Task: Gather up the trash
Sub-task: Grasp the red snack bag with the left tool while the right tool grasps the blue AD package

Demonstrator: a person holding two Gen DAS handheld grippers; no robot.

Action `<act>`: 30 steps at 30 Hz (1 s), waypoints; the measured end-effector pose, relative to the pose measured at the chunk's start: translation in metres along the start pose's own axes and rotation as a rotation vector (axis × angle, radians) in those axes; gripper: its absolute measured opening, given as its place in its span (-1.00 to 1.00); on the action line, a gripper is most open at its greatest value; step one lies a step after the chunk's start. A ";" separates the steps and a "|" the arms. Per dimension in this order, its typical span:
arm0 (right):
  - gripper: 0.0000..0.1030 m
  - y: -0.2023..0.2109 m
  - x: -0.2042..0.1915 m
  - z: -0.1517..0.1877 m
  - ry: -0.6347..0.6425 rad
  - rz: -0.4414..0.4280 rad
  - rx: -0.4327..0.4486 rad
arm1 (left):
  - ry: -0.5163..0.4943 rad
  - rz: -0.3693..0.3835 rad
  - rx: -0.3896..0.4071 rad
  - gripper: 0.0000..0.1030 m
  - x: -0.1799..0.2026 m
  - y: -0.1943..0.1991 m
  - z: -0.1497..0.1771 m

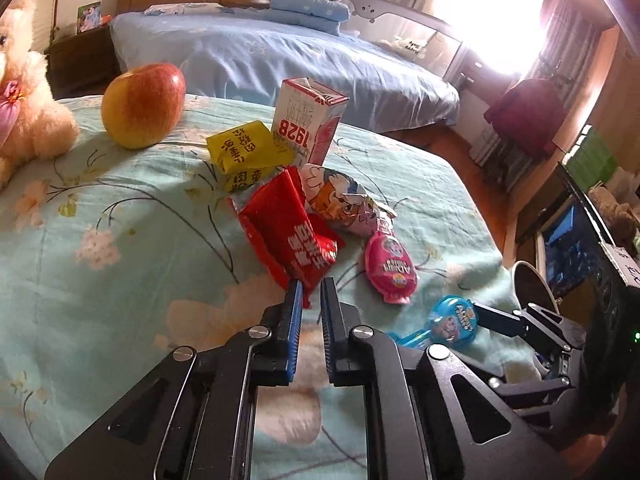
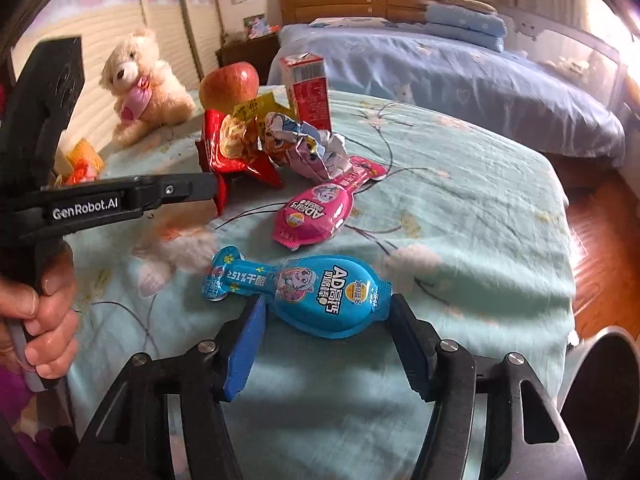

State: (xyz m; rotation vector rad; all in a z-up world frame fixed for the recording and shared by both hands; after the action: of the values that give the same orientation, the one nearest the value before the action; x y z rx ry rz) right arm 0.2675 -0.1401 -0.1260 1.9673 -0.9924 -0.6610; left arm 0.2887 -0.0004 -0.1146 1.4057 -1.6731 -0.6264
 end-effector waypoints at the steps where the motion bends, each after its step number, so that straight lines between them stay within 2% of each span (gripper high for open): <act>1: 0.22 0.003 0.001 0.003 -0.017 0.000 0.007 | -0.001 0.001 0.003 -0.88 0.000 0.003 0.003; 8: 0.22 0.027 0.012 0.027 -0.151 -0.003 0.057 | -0.008 0.026 -0.011 -0.94 0.004 0.010 0.022; 10: 0.22 0.035 0.015 0.033 -0.187 0.006 0.076 | 0.014 0.041 -0.016 -0.86 0.004 0.009 0.021; 12: 0.22 0.042 0.016 0.038 -0.222 0.015 0.092 | 0.032 0.031 -0.006 -0.54 0.004 0.009 0.016; 13: 0.22 0.044 0.017 0.039 -0.233 0.017 0.098 | 0.047 0.015 0.006 -0.13 0.003 0.009 0.011; 14: 0.22 0.047 0.018 0.042 -0.245 0.029 0.103 | 0.060 0.006 0.019 0.09 0.002 0.009 0.007; 16: 0.22 0.045 0.019 0.046 -0.255 0.062 0.093 | 0.076 -0.012 0.032 0.14 0.001 0.005 -0.004; 17: 0.22 0.044 0.018 0.048 -0.262 0.066 0.088 | 0.086 -0.028 0.032 0.23 -0.001 0.001 -0.008; 21: 0.26 0.034 0.017 0.051 -0.267 0.074 0.052 | 0.118 -0.055 0.011 0.17 -0.010 -0.019 -0.019; 22: 0.26 0.035 0.015 0.050 -0.260 0.065 0.053 | 0.119 -0.050 0.008 0.04 -0.012 -0.022 -0.020; 23: 0.32 0.036 0.014 0.050 -0.253 0.057 0.053 | 0.113 -0.040 0.000 -0.26 -0.013 -0.025 -0.020; 24: 0.37 0.037 0.013 0.051 -0.238 0.042 0.050 | 0.102 -0.021 -0.007 -0.44 -0.013 -0.026 -0.019; 25: 0.47 0.037 0.012 0.051 -0.224 0.034 0.047 | 0.090 -0.020 -0.006 -0.52 -0.013 -0.025 -0.018; 26: 0.49 0.038 0.012 0.052 -0.210 0.030 0.043 | 0.077 -0.021 -0.003 -0.64 -0.012 -0.023 -0.017; 30: 0.49 0.038 0.015 0.052 -0.122 0.016 0.031 | 0.036 0.021 -0.025 -0.73 -0.010 -0.007 0.000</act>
State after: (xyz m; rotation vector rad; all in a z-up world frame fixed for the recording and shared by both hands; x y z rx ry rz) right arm 0.2223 -0.1885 -0.1231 1.9626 -1.0965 -0.7694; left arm 0.2925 0.0077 -0.1231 1.3730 -1.6445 -0.6048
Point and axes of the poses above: each gripper's, at about its wrist camera, not at the fingertips, and y roughly against the way its jaws point, x to its right, z to its underside, the point moved 8 cm from there along -y, roughly the way its jaws point, and after that the axes turned 8 degrees about -x, right-handed, at the moved point
